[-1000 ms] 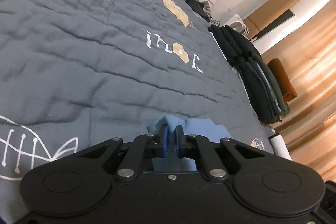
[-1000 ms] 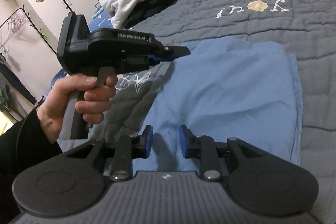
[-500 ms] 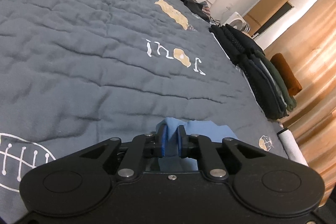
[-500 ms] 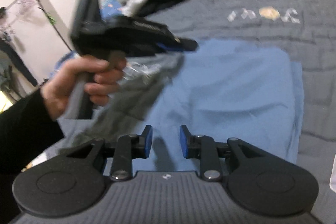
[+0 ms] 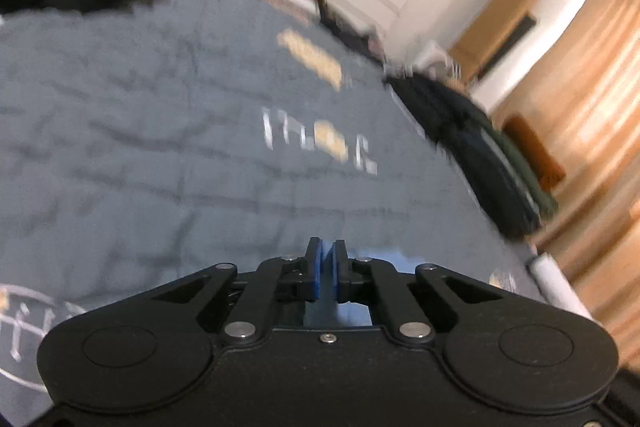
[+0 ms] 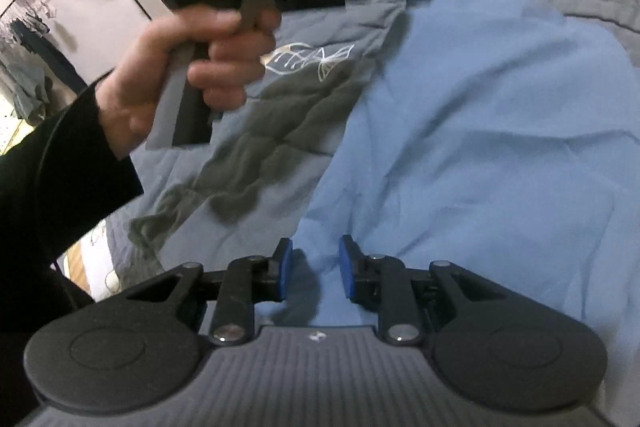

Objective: Fold clothes

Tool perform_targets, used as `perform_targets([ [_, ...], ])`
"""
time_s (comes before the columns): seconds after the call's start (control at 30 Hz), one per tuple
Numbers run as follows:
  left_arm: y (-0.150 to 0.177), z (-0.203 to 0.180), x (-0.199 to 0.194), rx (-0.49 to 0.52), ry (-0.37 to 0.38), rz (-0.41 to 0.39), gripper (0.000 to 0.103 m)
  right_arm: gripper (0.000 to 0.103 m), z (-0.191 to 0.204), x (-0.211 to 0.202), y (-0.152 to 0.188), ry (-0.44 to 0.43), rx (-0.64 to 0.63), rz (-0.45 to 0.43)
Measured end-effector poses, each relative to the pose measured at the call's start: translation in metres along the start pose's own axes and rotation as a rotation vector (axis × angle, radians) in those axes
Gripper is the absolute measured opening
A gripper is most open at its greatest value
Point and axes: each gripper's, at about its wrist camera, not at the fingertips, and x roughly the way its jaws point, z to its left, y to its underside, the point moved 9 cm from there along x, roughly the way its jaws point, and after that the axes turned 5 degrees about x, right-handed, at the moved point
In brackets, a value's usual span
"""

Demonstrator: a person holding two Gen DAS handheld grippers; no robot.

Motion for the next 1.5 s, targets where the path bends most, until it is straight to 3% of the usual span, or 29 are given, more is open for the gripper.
perform_targets([
  [0.03,-0.009,0.003,-0.005,-0.008,-0.018,-0.049,0.0,0.024,0.001,0.001,0.002,0.003,-0.006,0.009],
  [0.13,-0.027,0.004,-0.009,-0.037,0.018,-0.074,0.0,0.024,0.0,0.004,0.005,0.006,-0.012,0.005],
  [0.2,-0.024,0.006,-0.005,-0.046,0.017,-0.012,0.0,0.023,-0.001,0.005,0.004,-0.003,-0.007,0.003],
  [0.33,-0.007,0.006,0.003,0.036,-0.044,0.083,0.005,0.023,-0.003,0.006,0.002,-0.014,-0.007,0.002],
  [0.37,-0.003,0.005,0.006,0.051,-0.049,0.106,0.014,0.024,-0.003,0.005,0.001,-0.016,-0.002,0.002],
  [0.4,0.002,0.008,0.006,0.052,-0.05,0.121,0.031,0.024,-0.003,0.005,0.001,-0.017,0.001,0.002],
  [0.47,0.008,0.006,0.008,0.058,-0.036,0.136,0.047,0.024,-0.001,0.005,0.0,-0.016,-0.001,0.003],
  [0.63,0.021,0.002,0.017,0.053,-0.004,0.175,0.045,0.024,-0.001,0.002,0.0,-0.018,-0.006,0.005],
  [0.67,0.024,0.003,0.02,0.042,0.0,0.182,0.035,0.024,-0.001,0.002,0.0,-0.018,-0.005,0.006],
  [0.7,0.027,0.003,0.022,0.031,0.005,0.189,0.015,0.024,-0.001,0.002,0.0,-0.018,-0.005,0.006],
  [0.87,0.023,-0.003,0.02,0.046,0.014,0.114,0.007,0.024,0.0,0.002,0.0,-0.018,-0.014,0.0],
  [0.97,0.016,-0.009,0.018,0.059,0.013,0.072,0.006,0.024,0.0,0.002,0.001,-0.02,-0.017,0.007],
  [1.07,0.017,-0.01,0.021,0.076,-0.013,0.092,0.007,0.024,-0.001,-0.001,-0.001,-0.034,0.012,0.021],
  [1.2,0.011,-0.005,0.016,0.064,-0.059,0.09,0.019,0.027,-0.009,-0.026,-0.013,-0.082,0.096,0.036],
  [1.3,0.003,-0.009,0.002,0.054,-0.058,0.066,0.033,0.028,-0.028,-0.064,-0.037,-0.102,0.176,-0.083],
  [1.37,0.002,-0.019,-0.005,0.069,-0.043,0.072,0.033,0.028,-0.047,-0.088,-0.053,-0.081,0.218,-0.175],
  [1.5,0.015,-0.043,-0.017,0.099,-0.018,0.123,0.033,0.028,-0.1,-0.112,-0.072,0.054,0.305,-0.306],
])
